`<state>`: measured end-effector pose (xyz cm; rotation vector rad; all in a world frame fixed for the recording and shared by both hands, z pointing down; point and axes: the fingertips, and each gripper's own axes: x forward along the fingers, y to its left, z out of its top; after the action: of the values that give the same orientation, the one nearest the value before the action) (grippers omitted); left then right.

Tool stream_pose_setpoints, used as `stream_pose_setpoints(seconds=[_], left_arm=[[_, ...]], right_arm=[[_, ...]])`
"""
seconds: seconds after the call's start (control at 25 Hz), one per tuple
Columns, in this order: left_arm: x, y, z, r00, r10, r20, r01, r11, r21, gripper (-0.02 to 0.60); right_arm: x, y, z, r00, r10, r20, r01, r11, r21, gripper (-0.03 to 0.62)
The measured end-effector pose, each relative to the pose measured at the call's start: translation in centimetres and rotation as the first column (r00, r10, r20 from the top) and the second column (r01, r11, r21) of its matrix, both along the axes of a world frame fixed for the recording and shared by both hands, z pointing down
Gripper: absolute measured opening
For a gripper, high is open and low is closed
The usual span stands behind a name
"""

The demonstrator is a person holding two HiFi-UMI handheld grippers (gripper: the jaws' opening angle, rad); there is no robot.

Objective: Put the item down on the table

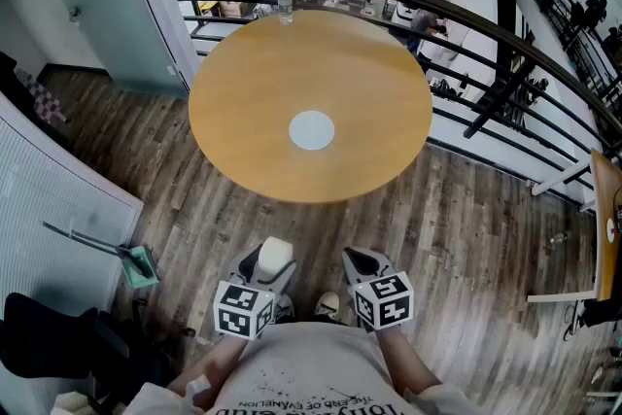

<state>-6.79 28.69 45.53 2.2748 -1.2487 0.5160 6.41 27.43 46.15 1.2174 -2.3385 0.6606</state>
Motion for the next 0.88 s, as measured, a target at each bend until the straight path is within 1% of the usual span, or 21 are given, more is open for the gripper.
stream_pose_setpoints(seconds=[0.44, 0.6, 0.76, 0.88], left_arm=[[-0.2, 0.2, -0.2, 1.000, 0.007, 0.007, -0.007, 1.000, -0.003, 0.330], [-0.4, 0.4, -0.2, 1.000, 0.012, 0.005, -0.012, 1.000, -0.003, 0.330], [-0.7, 0.5, -0.2, 1.000, 0.018, 0.005, -0.018, 1.000, -0.002, 0.330], [-1.3, 0.3, -0.3, 0.999, 0.031, 0.013, -0.031, 1.000, 0.005, 0.330]], right_arm=[[-0.2, 0.6, -0.2, 1.000, -0.002, -0.005, 0.002, 1.000, -0.005, 0.026], [-0.5, 0.7, -0.4, 1.000, 0.021, 0.013, -0.021, 1.000, 0.004, 0.026], [-1.0, 1.0, -0.5, 1.000, 0.011, -0.002, -0.011, 1.000, 0.014, 0.026], [-1.4, 1.1, -0.4, 1.000, 0.022, -0.008, -0.022, 1.000, 0.008, 0.026]])
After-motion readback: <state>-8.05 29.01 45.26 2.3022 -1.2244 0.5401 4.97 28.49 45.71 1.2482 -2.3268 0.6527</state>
